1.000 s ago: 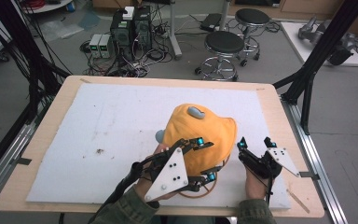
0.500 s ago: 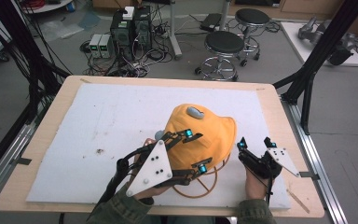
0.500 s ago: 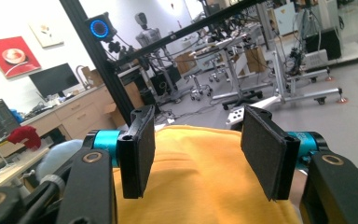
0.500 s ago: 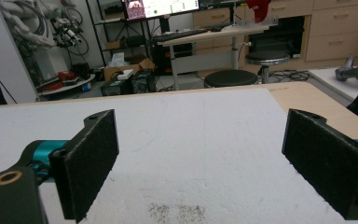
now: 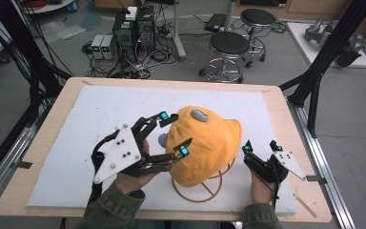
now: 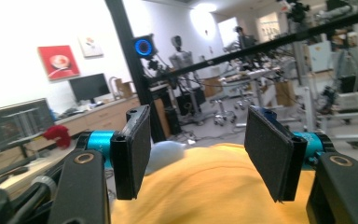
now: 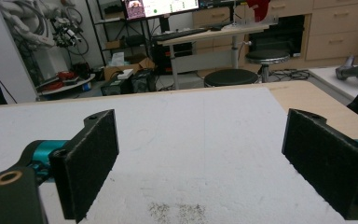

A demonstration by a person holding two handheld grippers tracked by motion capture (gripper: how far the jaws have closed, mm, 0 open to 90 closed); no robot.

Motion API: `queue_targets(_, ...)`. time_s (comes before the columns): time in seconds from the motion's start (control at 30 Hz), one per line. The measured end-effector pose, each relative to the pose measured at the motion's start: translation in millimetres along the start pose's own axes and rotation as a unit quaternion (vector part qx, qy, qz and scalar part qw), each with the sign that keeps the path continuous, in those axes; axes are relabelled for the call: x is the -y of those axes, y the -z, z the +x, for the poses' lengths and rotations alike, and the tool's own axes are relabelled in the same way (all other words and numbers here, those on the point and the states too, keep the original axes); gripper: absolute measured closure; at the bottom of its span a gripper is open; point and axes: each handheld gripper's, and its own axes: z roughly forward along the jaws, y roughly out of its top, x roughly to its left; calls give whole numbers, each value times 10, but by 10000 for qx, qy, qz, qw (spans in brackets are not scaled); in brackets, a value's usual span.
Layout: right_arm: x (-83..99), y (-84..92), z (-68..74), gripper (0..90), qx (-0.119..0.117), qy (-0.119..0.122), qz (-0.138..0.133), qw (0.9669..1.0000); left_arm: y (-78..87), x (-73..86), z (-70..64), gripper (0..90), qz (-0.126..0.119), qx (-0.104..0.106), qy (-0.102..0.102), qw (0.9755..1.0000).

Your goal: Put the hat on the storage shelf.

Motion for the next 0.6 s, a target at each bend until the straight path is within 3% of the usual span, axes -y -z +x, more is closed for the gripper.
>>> queue_targets(0.3,4,-4,-7,96,10,4,-11,10000,230,-55,211,413,-79,-447,-28,9990)
queue_targets(0.33,5,-5,-7,97,8,-2,-11,10000,298,-58,269,413,-96,-582,-9,9983)
queue_targets(0.6,7,-3,-3,96,13,-10,-1,10000,553,-3,480,413,-109,-1057,182,9942)
